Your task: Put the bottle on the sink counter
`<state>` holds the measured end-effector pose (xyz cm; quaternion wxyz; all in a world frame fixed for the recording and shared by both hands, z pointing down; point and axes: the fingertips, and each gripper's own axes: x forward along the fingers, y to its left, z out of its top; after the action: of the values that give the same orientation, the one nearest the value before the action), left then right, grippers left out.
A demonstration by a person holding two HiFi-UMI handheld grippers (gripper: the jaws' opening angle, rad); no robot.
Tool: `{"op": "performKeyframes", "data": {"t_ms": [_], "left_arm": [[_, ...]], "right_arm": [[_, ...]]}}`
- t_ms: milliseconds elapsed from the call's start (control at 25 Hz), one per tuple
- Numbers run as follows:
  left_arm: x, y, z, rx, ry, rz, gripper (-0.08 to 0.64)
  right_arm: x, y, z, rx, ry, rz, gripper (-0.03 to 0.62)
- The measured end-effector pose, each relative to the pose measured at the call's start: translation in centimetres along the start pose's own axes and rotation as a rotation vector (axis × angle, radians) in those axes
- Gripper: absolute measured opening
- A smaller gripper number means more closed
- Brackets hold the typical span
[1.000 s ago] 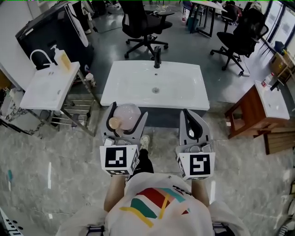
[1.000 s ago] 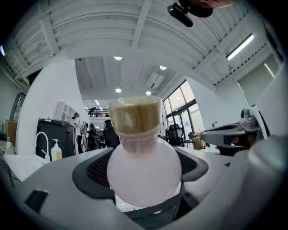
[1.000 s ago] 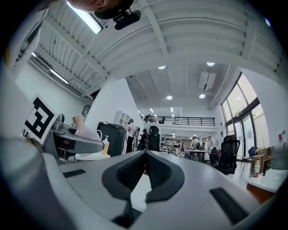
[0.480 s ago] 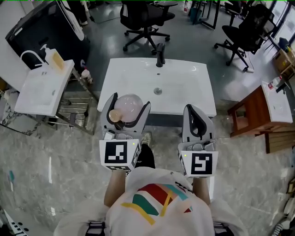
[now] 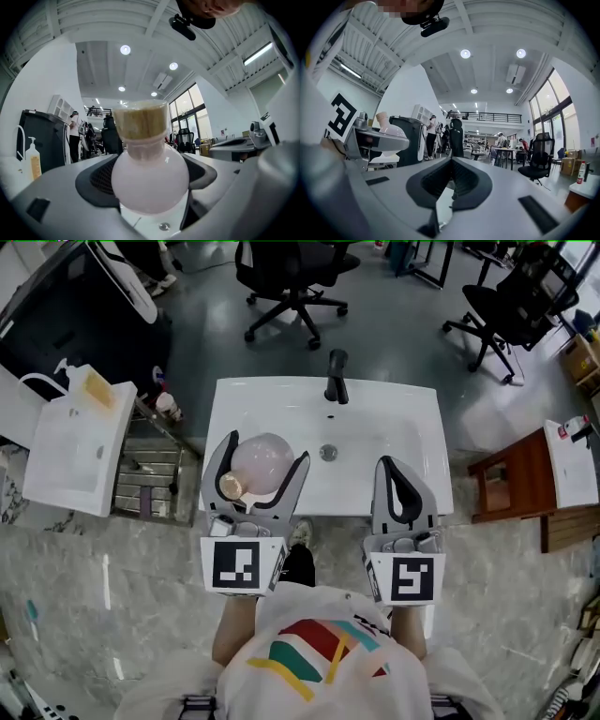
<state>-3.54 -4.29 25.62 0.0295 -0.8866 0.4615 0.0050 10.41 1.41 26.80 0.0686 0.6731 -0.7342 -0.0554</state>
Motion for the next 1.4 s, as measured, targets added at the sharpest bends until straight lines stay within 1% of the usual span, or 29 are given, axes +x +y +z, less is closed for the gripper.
{"op": "performKeyframes", "data": {"t_ms": [120, 200, 240, 480, 560, 720, 880, 1000, 1160, 1400], "left_arm": [[3.6, 2.1, 0.0, 0.020, -0.012, -0.016, 0.399], [5.9, 3.4, -0.4, 0.049, -0.002, -0.027, 0.399], [6.8, 3.9, -0.6, 0.052, 0.006, -0.034, 0.399], [11.2, 6.3, -1.5, 0.002, 0.017, -0.066, 0.399], [12.1, 6.7, -1.6, -0.007, 0.013, -0.067, 0.399], [13.9, 6.6, -1.8, 0.008, 0.031, -0.076, 0.399], [15.2, 6.2, -1.5, 0.011, 0.037, -0.060, 0.399], [15.7, 5.8, -1.5, 0.020, 0.039, -0.038, 0.399], [16.3, 5.1, -1.1, 0.018, 0.043, -0.019, 0.399], [16.1, 4.7, -1.1, 0.033, 0.052, 0.004, 0.399]], "right_arm": [[4.4, 0.0, 0.0, 0.007, 0.015, -0.002, 0.012], [7.2, 0.0, -0.2, 0.017, 0.028, -0.004, 0.012], [8.4, -0.1, -0.3, 0.022, 0.033, -0.006, 0.012], [13.3, -0.6, -0.8, 0.018, 0.056, -0.028, 0.012], [14.1, -0.9, -0.9, 0.020, 0.064, -0.030, 0.012], [15.5, -2.3, -1.1, 0.035, 0.095, -0.048, 0.011], [16.8, -3.1, -1.0, 0.047, 0.071, -0.012, 0.012], [17.3, -3.6, -1.0, 0.050, 0.072, 0.011, 0.012], [17.9, -4.4, -0.2, 0.046, 0.018, 0.040, 0.012], [18.1, -4.4, -0.5, 0.058, 0.018, 0.074, 0.012]]}}
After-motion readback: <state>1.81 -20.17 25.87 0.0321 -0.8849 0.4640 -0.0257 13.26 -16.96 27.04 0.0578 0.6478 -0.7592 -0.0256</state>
